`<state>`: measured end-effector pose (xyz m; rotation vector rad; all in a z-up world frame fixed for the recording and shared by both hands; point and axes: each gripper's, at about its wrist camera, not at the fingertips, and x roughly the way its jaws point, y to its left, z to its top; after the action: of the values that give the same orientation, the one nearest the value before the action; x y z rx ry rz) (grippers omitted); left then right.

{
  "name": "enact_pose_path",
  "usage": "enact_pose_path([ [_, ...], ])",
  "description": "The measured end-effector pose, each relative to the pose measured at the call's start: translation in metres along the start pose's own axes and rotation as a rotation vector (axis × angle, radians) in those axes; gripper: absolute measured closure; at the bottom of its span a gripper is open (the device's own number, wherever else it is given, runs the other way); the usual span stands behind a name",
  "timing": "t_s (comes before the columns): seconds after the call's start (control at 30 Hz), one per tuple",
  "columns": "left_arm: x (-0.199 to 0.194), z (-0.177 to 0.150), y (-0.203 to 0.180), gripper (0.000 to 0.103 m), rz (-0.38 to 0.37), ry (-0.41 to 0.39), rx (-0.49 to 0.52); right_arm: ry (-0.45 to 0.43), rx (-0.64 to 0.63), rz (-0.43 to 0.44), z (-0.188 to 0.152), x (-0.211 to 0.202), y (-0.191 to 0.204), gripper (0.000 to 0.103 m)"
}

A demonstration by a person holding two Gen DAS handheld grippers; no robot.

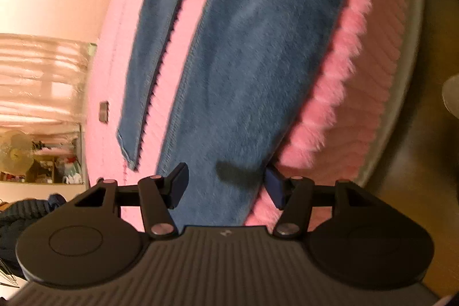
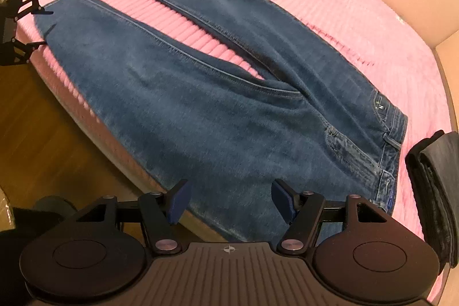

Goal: Fold clothes

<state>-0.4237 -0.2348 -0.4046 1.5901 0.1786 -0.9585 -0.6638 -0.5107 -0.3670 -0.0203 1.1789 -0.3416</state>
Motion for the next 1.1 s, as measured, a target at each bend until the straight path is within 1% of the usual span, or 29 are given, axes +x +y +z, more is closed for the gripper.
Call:
enact_pose_path([
  [0.03, -0.001, 0.001, -0.002, 0.052, 0.006, -0.023, 0.011, 0.004, 0.003, -0.004, 0.001, 0.002, 0.000, 0.037],
  [0.1, -0.002, 0.000, -0.011, 0.053, 0.012, -0.067, 0.073, 0.008, 0.024, -0.014, 0.000, 0.007, -0.004, 0.037],
  [0.17, 0.005, -0.005, -0.010, 0.057, 0.027, -0.038, 0.075, 0.014, 0.048, -0.013, -0.002, 0.012, -0.007, 0.037],
  [0.23, 0.013, -0.010, -0.008, 0.056, 0.045, 0.004, 0.065, 0.012, 0.062, -0.010, -0.005, 0.014, -0.008, 0.037],
  [0.3, 0.019, -0.009, -0.004, 0.054, 0.078, 0.032, 0.029, 0.005, 0.067, -0.007, -0.007, 0.014, -0.008, 0.037],
  [0.33, 0.022, -0.009, -0.002, 0.056, 0.097, 0.044, 0.009, 0.001, 0.069, -0.005, -0.009, 0.015, -0.008, 0.037],
  [0.37, 0.021, -0.007, -0.003, 0.059, 0.099, 0.029, 0.010, -0.003, 0.072, -0.003, -0.010, 0.015, -0.007, 0.037],
  [0.5, 0.011, 0.003, -0.011, 0.059, 0.080, -0.085, 0.054, -0.006, 0.077, -0.004, -0.019, 0.020, -0.007, 0.037],
  [0.53, 0.013, 0.002, -0.010, 0.059, 0.083, -0.076, 0.047, -0.007, 0.077, -0.007, -0.021, 0.021, -0.007, 0.037],
  [0.57, 0.017, -0.001, -0.007, 0.059, 0.089, -0.049, 0.032, -0.008, 0.076, -0.012, -0.024, 0.022, -0.007, 0.037],
  [0.63, 0.025, -0.006, -0.002, 0.069, 0.102, 0.005, 0.001, -0.015, 0.070, -0.032, -0.031, 0.024, -0.007, 0.037],
  [0.67, 0.026, -0.008, 0.000, 0.079, 0.101, 0.009, -0.009, -0.018, 0.067, -0.042, -0.035, 0.024, -0.007, 0.037],
  [0.7, 0.024, -0.007, 0.002, 0.090, 0.101, -0.005, -0.012, -0.022, 0.063, -0.054, -0.039, 0.024, -0.008, 0.037],
  [0.77, 0.020, -0.005, 0.008, 0.094, 0.105, -0.041, -0.014, -0.023, 0.060, -0.076, -0.049, 0.026, -0.010, 0.037],
  [0.83, 0.020, -0.002, 0.017, 0.095, 0.098, -0.048, -0.025, -0.022, 0.051, -0.097, -0.060, 0.029, -0.012, 0.037],
  [0.97, 0.022, 0.004, 0.037, 0.095, 0.059, -0.041, -0.059, -0.028, -0.060, -0.166, -0.087, 0.034, -0.010, 0.037],
  [1.03, 0.013, 0.007, 0.047, 0.096, 0.046, -0.033, -0.092, -0.029, -0.139, -0.197, -0.103, 0.036, -0.008, 0.037],
  [1.1, 0.002, 0.009, 0.046, 0.096, 0.030, -0.021, -0.128, -0.026, -0.234, -0.230, -0.122, 0.039, -0.010, 0.037],
])
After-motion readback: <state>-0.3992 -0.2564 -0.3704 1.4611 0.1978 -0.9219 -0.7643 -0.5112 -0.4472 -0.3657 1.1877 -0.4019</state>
